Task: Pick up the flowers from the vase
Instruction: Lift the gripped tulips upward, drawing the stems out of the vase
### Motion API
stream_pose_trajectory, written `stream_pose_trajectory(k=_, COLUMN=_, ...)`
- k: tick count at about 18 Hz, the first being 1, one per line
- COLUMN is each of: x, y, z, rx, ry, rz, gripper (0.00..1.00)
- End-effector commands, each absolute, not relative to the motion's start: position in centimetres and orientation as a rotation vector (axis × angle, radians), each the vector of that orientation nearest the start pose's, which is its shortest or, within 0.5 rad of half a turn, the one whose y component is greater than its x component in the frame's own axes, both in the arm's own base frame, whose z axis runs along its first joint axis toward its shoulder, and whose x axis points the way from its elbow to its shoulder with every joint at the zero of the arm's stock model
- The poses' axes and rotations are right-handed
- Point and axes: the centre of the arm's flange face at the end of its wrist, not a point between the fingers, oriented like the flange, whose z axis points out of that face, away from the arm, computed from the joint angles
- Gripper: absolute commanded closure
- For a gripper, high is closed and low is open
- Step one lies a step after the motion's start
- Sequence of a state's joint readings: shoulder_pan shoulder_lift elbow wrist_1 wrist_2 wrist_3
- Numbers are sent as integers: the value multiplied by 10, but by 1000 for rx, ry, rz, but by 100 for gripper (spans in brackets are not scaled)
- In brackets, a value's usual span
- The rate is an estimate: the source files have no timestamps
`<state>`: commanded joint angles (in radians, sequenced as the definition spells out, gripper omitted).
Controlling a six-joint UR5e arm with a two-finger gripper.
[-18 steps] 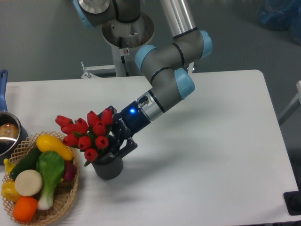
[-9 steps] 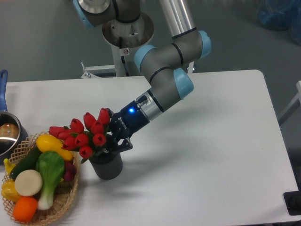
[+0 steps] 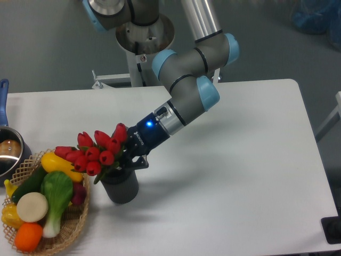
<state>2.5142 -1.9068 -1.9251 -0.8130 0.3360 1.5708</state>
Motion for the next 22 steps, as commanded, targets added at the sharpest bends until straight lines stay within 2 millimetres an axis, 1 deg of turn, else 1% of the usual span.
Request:
stream_pose_trajectory(k=3, x=-306, y=502, z=299, rx=-1800, ry=643, rz=-345, gripper=67)
stream_pose_trajectory(k=9, x=-302, y=496, z=335, rx=-1764, ry=586, rz=-358, gripper=67)
stream_pose_trajectory(k=12, x=-300, y=494, z=345, rx=-1733, ry=582, rz=-356, gripper=67)
stream_pose_trajectory(k=17, x=-305, y=489, z=369, rx=-1705, ry=537, rz=-368, gripper=67)
stream_pose_trajectory(k=19, x=-303, y=488, z=376, rx=-1665, ry=528, rz=-380, gripper=67)
stream_pose_trajectory(k=22, x=-311, y=482, z=386, rx=-1609, ry=499, rz=-391, gripper=67)
